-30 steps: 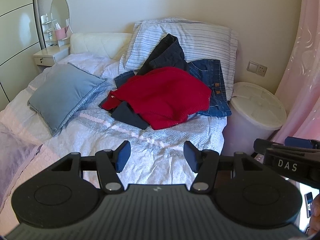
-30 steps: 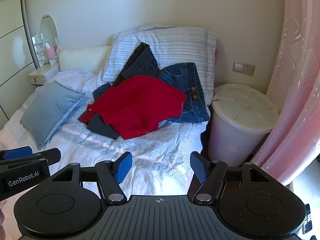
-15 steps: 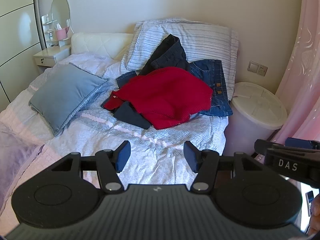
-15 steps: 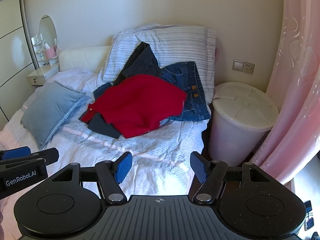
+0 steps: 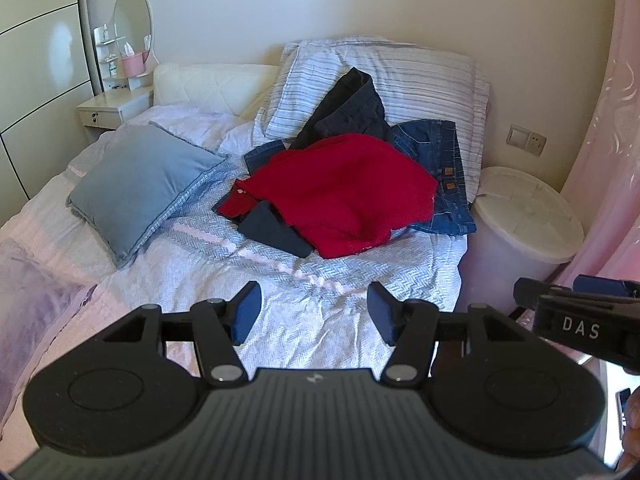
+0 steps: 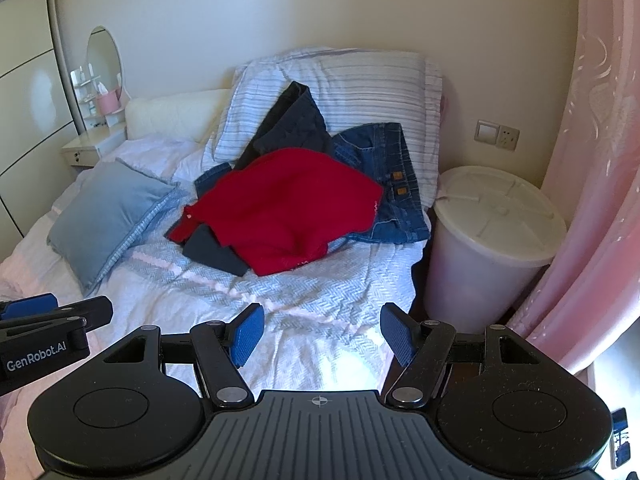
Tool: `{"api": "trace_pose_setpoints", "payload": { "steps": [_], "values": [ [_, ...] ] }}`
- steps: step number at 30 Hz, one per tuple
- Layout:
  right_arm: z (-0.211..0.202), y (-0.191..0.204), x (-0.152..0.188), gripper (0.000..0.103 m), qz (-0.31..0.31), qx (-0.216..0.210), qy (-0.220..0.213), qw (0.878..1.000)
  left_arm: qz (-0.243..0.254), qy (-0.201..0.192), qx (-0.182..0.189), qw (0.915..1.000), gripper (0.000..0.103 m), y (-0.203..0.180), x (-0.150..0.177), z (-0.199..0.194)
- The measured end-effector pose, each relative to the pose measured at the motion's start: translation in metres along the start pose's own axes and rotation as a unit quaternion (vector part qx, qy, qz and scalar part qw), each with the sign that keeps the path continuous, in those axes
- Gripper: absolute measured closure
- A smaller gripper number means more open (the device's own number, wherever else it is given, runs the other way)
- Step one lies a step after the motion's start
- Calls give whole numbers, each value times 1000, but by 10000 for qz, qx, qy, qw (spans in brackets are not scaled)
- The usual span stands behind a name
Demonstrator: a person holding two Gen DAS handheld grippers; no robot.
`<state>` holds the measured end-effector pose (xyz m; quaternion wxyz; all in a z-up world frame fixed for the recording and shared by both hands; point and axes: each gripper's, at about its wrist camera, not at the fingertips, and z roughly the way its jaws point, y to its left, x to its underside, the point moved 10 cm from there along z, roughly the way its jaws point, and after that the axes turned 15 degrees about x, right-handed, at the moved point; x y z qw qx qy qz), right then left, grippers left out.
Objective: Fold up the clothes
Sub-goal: 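Move both grippers toward the red sweater on the clothes pile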
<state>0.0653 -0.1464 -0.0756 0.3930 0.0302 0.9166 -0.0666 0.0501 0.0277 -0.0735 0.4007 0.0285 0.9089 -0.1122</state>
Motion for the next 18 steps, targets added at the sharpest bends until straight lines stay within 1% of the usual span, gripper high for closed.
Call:
{"api": "trace_pose_setpoints", "payload": {
  "steps": [11,15,18],
  "values": [
    [29,4,-12,35,-131,-83,81,9998,-109,60,-132,9998,48,10,-15,22],
    [45,6,-20,35,-243,-160,111,9995,-203,31,-250,9995,48,15,-24,35],
    [58,9,-28,35,-387,-250,106,9989,-369,-41,-371,9986,48,21,-32,43]
  ]
}}
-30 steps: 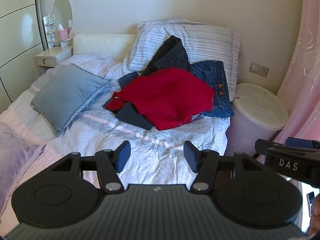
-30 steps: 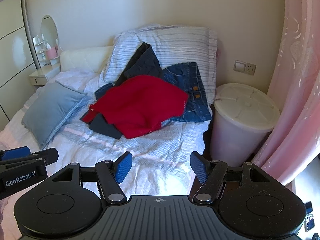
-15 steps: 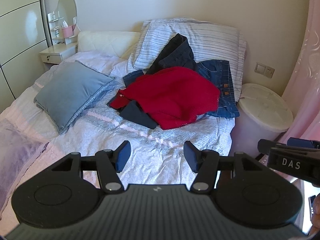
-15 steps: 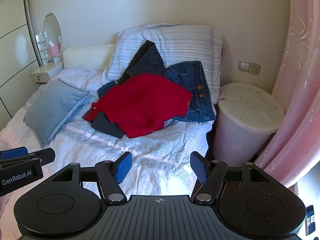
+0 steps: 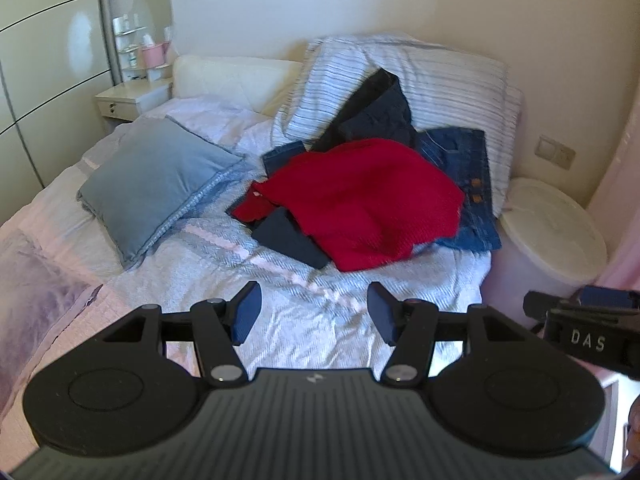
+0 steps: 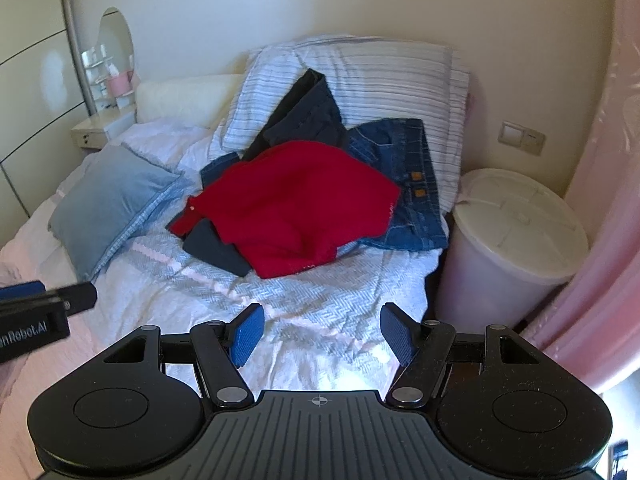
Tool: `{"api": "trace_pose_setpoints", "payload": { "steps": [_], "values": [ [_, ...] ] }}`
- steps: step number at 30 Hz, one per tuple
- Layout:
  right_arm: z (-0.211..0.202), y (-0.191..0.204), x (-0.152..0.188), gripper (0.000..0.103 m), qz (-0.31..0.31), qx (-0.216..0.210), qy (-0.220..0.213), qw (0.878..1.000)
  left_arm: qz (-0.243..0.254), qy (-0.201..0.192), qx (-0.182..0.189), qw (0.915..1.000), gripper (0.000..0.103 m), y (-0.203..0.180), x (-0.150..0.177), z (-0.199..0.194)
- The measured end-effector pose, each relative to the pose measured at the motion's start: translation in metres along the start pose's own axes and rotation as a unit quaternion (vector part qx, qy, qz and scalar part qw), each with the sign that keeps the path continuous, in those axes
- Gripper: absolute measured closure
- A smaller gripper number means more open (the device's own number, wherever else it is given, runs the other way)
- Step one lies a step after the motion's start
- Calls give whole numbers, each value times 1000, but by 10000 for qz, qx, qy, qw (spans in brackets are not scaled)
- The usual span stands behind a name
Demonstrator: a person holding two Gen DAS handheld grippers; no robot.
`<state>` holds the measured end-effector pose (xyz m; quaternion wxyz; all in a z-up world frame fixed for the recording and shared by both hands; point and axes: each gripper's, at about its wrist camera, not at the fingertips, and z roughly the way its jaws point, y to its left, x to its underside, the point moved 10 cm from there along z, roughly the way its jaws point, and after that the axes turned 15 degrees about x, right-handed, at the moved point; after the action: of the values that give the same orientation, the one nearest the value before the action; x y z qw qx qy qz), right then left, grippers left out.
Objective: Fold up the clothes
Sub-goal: 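Move both grippers toward the red sweater on the clothes pile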
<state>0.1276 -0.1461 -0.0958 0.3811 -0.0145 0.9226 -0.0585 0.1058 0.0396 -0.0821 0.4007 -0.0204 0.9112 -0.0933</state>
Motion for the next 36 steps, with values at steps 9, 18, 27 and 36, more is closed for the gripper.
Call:
{"api": "trace_pose_setpoints", "payload": {
  "steps": [9,18,27,36],
  "values": [
    [43,6,-33,35,-217,-283,12,9994,-193,51,-296,9994,48,8,-22,31],
    [82,-4,-52,35,-273,-341,127,9990,-216,115,-299,9993,48,-4,-45,71],
    [123,-22,-61,35,-252,-226,378,9987,-218,353,-216,9989,48,-16,-59,119],
    [157,-28,-82,35,-311,-249,507,9979,-248,525,-217,9981,48,-23,-77,156]
  ]
}}
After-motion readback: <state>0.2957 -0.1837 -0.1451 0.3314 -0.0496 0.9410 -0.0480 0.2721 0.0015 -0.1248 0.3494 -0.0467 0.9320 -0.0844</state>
